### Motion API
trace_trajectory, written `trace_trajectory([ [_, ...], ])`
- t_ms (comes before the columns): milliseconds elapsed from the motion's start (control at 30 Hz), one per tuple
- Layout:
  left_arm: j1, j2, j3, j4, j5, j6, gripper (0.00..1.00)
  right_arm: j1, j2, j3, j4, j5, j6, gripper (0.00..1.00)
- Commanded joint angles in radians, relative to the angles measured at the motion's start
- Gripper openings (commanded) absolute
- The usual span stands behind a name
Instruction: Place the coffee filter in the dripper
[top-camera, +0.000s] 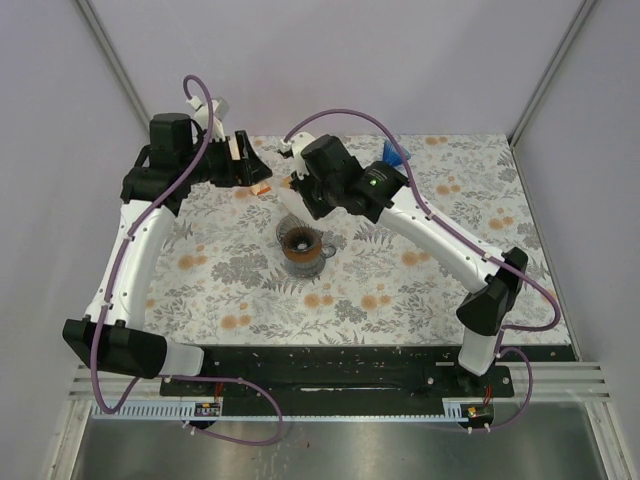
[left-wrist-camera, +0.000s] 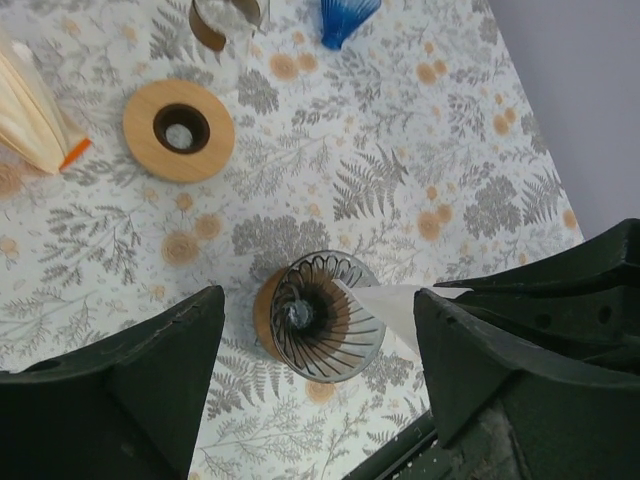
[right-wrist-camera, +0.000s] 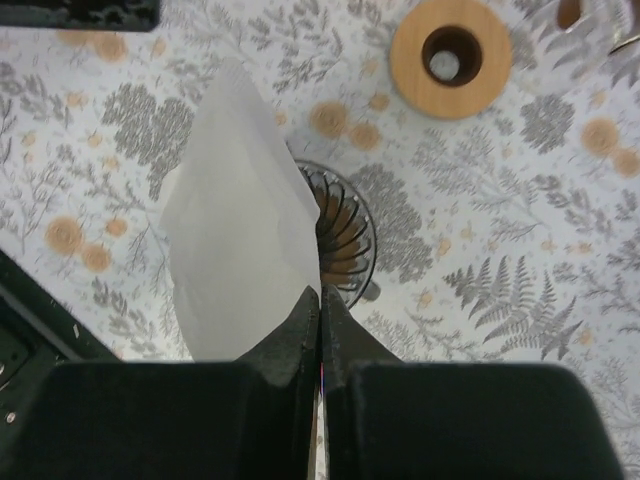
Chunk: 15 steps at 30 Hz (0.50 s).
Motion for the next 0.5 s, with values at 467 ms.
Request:
trace_trajectory([
  [467, -0.052, -0.005, -0.205, 0.082, -0.016, 0.013, 0.77, -0.054, 0.190, 0.132, -0.170, -0.197, 0.047, 0.00],
])
